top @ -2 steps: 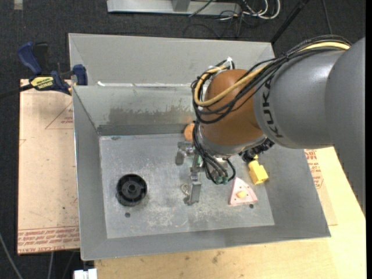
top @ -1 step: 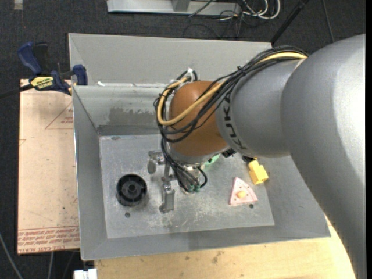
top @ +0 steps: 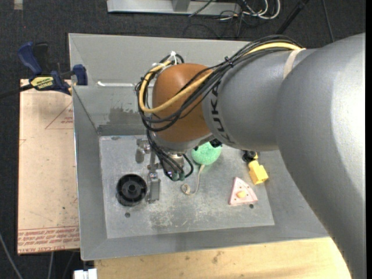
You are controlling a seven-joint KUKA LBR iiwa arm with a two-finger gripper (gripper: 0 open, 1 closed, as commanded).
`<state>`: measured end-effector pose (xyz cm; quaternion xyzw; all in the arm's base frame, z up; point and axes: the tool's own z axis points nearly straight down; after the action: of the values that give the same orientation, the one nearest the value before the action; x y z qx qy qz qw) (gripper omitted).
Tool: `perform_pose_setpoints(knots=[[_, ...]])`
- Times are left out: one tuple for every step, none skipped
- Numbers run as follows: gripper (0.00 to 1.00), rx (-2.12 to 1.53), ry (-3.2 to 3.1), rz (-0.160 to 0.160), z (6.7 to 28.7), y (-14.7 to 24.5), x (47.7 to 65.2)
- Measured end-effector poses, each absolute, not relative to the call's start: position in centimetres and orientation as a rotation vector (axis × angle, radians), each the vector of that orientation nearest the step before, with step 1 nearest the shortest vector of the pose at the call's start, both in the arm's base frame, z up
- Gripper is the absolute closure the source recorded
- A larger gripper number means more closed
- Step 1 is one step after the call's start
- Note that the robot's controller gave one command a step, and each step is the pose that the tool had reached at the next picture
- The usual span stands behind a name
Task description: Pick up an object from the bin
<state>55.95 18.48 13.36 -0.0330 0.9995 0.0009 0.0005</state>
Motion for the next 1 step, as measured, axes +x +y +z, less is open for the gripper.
perform_pose_setpoints(knots=[[0.00, -0.016, 3.139, 0.004, 10.45, 22.06, 55.00]])
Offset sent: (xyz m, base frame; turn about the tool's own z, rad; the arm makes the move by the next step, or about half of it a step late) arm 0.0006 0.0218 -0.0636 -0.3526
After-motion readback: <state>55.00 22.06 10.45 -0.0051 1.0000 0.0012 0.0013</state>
